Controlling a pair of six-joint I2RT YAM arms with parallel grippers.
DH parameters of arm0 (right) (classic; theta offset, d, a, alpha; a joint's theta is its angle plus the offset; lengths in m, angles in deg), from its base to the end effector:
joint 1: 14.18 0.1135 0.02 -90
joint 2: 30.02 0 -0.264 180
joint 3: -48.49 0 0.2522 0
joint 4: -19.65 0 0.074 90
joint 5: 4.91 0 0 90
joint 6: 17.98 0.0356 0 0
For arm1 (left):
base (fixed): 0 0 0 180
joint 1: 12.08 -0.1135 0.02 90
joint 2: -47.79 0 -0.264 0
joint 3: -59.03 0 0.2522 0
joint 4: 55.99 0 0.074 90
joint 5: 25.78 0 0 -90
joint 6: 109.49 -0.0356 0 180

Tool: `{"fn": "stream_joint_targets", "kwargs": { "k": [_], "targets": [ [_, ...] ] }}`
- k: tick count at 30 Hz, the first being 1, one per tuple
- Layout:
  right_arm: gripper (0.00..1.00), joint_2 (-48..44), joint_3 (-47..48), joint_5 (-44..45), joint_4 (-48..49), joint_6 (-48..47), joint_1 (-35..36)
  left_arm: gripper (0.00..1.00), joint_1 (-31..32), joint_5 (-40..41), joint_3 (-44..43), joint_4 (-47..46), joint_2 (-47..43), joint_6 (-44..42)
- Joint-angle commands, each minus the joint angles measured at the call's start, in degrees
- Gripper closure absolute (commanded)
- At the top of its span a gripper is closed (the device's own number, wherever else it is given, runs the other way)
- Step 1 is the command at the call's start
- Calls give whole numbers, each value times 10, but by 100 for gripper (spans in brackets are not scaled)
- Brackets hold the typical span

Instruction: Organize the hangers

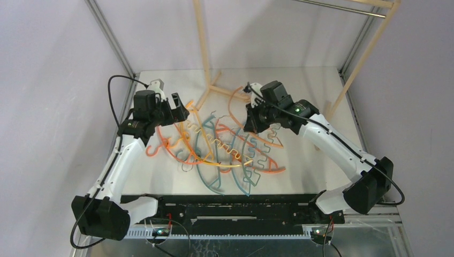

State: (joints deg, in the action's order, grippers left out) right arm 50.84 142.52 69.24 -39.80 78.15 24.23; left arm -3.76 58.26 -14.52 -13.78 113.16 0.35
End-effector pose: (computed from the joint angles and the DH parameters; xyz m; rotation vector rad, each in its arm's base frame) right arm 0.2278 0.1930 0.3534 -0.8121 2.3144 0.6878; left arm 0.2471 -0.0399 0.3281 -0.1593 2.1821 -0.3931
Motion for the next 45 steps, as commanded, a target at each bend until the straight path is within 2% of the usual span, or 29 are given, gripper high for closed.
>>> {"fn": "stream_joint_targets", "kwargs": {
  "k": [1, 5, 10, 13, 17, 22, 33, 45],
  "targets": [
    [100, -52, 14, -22, 137, 80, -39, 0, -3, -6, -31, -9, -27, 10],
    [100, -66, 7, -23, 227, 150, -75, 0, -3, -29, -33, -19, -27, 23],
    [100, -87, -27, -13, 341, 235, -111, 0, 1, -116, 9, -125, -47, 92],
    [100, -106, -52, 16, 425, 278, -127, 0, 14, -120, 33, -171, -60, 115],
    [100, -97, -35, 29, 484, 295, -135, 0, 25, -124, 25, -179, -48, 118],
    [100, -76, 16, 32, 513, 292, -146, 0, 32, -128, -1, -179, -28, 112],
    [100, -44, 123, 26, 496, 244, -158, 0, 33, -131, -6, -177, -1, 105],
    [100, -24, 122, 73, 497, 227, -191, 0, 33, -132, -17, -168, 13, 93]
  ]
}}
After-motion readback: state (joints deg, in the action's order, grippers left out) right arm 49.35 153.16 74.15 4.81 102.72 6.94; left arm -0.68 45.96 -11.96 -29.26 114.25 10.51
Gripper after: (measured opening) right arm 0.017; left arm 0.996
